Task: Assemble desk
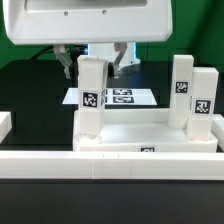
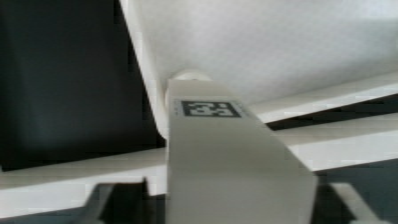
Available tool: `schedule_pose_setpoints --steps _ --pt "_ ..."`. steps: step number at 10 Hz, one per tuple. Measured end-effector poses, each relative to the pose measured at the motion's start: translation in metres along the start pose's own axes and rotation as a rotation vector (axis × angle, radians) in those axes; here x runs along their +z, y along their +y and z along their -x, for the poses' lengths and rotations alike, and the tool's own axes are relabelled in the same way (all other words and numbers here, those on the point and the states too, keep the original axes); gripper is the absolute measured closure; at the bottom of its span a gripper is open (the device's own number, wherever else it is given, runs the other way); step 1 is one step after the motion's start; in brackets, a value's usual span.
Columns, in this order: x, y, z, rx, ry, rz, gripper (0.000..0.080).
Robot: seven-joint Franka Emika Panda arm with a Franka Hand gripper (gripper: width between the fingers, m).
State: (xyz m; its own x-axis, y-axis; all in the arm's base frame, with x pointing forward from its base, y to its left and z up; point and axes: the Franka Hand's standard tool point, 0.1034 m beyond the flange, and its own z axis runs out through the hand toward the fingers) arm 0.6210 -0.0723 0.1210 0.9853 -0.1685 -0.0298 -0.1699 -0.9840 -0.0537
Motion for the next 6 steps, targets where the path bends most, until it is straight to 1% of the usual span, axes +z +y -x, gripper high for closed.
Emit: schedule_pose_setpoints --steps 1,5,6 --pt "0.0001 0.0005 0.0008 0.005 -0.004 -0.001 0.0511" --pt "0.0008 0.0007 0.001 0.014 -0.004 0.0 0.0511" --pt "0.0011 0.0009 0.0011 0.031 -0.002 -0.004 0.0511"
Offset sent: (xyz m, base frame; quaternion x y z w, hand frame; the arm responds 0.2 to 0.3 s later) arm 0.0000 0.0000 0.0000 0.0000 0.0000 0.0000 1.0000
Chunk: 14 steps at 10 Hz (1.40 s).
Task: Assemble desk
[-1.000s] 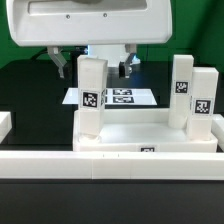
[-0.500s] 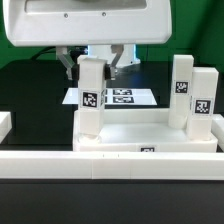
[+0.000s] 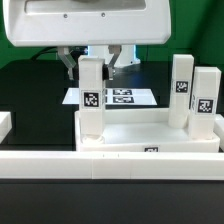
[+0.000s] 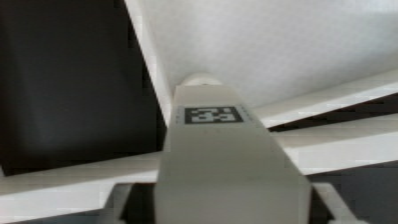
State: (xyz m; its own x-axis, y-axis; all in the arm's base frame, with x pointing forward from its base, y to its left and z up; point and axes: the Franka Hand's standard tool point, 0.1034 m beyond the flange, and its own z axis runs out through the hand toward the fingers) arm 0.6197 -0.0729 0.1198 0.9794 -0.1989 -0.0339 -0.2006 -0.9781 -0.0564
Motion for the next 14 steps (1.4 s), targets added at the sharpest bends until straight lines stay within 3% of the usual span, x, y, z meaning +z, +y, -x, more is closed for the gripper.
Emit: schedule_pose_setpoints --steps 5,11,14 --pt "0.009 0.0036 0.005 0.595 0.053 -0.045 0.0509" --pt "0.0101 -0.0044 0.0019 1.153 0.06 -0.079 0.0509" --pt "0.0104 -0.0046 0.0022 1.132 0.059 -0.077 0.05"
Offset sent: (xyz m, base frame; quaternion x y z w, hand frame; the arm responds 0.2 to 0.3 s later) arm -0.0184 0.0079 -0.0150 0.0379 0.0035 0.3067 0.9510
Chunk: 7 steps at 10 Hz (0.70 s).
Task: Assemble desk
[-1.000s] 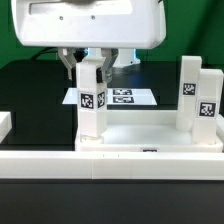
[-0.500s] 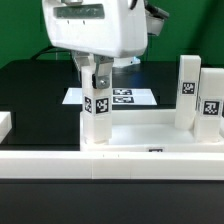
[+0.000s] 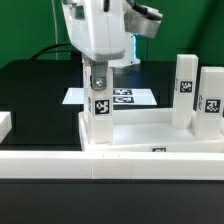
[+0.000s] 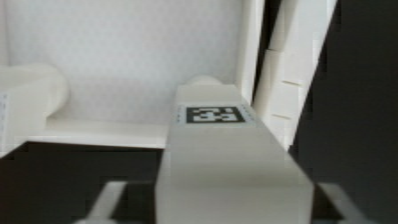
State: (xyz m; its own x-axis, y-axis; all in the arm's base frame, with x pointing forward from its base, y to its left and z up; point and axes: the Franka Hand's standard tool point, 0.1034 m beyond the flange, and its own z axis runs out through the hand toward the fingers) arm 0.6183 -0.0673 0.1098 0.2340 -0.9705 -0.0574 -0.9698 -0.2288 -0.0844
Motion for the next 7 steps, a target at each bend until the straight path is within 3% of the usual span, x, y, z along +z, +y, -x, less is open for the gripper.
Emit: schedule_pose_setpoints --steps 1,2,3,7 --pt "-0.0003 0.0 0.0012 -0.04 -0.003 0.007 0.0298" --pt "-0.0014 -0.0019 0.0041 -0.125 -0.005 0.011 0.0298" --pt "-0.001 -0.0029 0.0069 -0.24 -0.007 0.011 0.0184" --pt "-0.0004 -0.0055 0.0111 -0.69 -0.003 0.008 0.015"
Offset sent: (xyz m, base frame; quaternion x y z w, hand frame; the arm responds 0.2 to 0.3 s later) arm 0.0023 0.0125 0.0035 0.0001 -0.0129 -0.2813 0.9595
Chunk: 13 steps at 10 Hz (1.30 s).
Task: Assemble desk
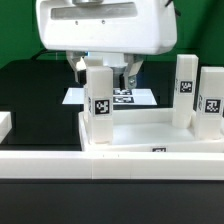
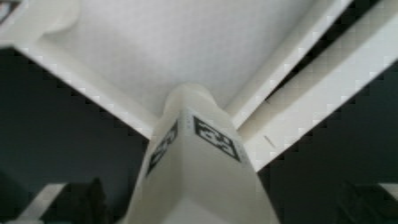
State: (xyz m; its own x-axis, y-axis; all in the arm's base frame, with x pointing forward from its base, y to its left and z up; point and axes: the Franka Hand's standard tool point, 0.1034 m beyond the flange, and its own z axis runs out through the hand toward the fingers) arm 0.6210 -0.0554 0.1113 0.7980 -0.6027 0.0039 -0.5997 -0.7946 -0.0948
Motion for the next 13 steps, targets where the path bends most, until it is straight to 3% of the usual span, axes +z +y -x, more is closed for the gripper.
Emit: schedule_pose_setpoints --steps 4,10,13 --pt "-0.0005 0.0022 -0.0013 -0.387 0.003 0.025 0.015" --pt "-0.0009 0.0082 -0.0046 -0.73 -0.001 0.045 0.015" --pt "-0.0008 0.0084 -0.0047 -0.728 -0.001 0.045 0.0511"
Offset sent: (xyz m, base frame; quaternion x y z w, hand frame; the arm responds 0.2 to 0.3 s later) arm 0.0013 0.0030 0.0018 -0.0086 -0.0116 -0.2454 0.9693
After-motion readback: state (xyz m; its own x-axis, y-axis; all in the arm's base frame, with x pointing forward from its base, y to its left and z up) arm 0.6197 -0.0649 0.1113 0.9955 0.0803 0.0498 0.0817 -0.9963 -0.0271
